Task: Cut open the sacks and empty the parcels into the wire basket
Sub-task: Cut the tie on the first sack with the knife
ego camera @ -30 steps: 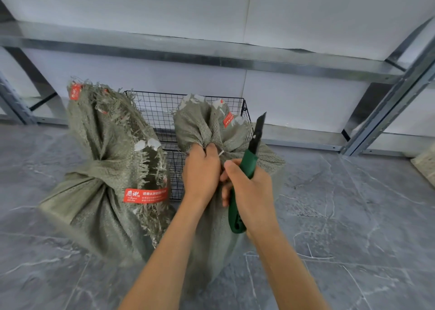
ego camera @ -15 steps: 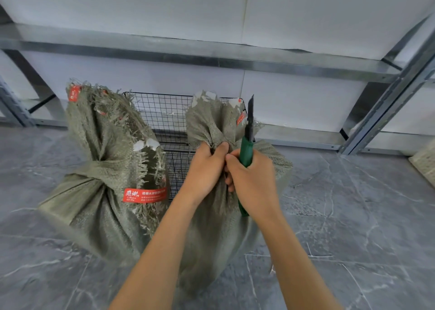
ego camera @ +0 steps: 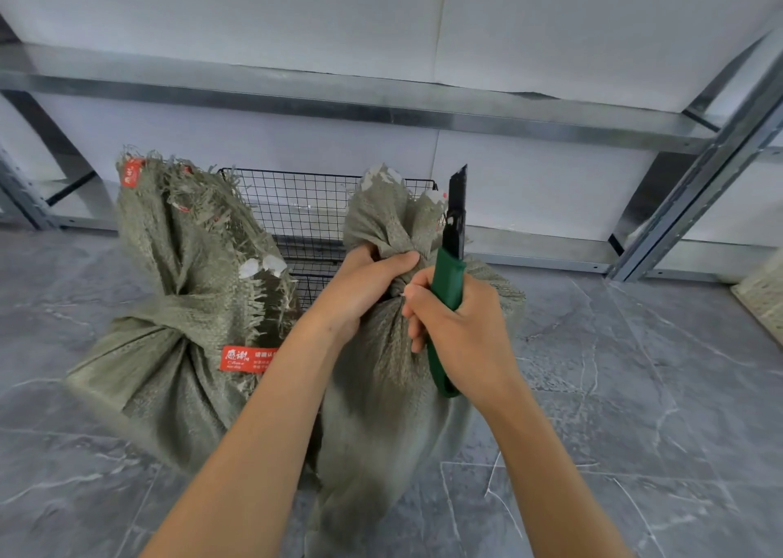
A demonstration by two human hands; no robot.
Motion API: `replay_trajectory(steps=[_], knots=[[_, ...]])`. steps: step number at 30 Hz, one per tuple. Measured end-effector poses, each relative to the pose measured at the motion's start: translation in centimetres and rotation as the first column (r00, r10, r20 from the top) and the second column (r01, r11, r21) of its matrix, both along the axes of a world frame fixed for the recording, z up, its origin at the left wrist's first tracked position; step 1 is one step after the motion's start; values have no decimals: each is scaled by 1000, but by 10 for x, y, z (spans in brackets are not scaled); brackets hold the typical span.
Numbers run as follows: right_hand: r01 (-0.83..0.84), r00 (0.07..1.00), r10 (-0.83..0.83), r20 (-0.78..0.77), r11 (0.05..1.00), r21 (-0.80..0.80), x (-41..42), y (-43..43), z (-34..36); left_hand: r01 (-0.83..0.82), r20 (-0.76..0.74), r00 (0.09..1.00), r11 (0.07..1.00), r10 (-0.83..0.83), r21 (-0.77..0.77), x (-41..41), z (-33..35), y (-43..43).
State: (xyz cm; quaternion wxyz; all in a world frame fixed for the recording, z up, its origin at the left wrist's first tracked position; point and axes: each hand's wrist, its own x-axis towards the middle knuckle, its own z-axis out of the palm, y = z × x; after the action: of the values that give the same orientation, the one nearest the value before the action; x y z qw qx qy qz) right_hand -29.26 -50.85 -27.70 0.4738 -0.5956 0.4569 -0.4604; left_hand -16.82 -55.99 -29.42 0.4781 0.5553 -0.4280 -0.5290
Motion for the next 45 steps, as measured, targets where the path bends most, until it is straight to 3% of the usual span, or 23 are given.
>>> replay_trajectory(steps=[6, 18, 24, 29, 33, 39, 45], knots=[[21, 998, -19, 65, 999, -28, -1, 1, 6, -9, -26, 1000, 999, 8, -35, -2, 4, -8], [36, 981, -5, 196, 987, -155, -4, 5, 36, -19, 177, 984, 996, 34, -86, 7, 15, -25], [84, 965, -58, 255, 993, -89, -11, -4, 33, 10, 169, 985, 990, 13, -138, 8, 15, -23], [160, 829, -177, 531, 984, 78, -29, -9, 38, 23, 145, 989, 974, 10, -225, 2, 12, -19], [261, 699, -291, 653, 954, 145, -50, -13, 45, 67, 213, 977, 960, -8, -273, -13, 14, -15], [373, 639, -399, 658, 908, 190, -83, -17, 37, 286, 255, 943, 915, -216, -284, -51, 12, -13], [494, 529, -556, 641, 816, 301, -143, -8, 13, 543, 438, 783, 828, -441, -137, -97, 8, -24]])
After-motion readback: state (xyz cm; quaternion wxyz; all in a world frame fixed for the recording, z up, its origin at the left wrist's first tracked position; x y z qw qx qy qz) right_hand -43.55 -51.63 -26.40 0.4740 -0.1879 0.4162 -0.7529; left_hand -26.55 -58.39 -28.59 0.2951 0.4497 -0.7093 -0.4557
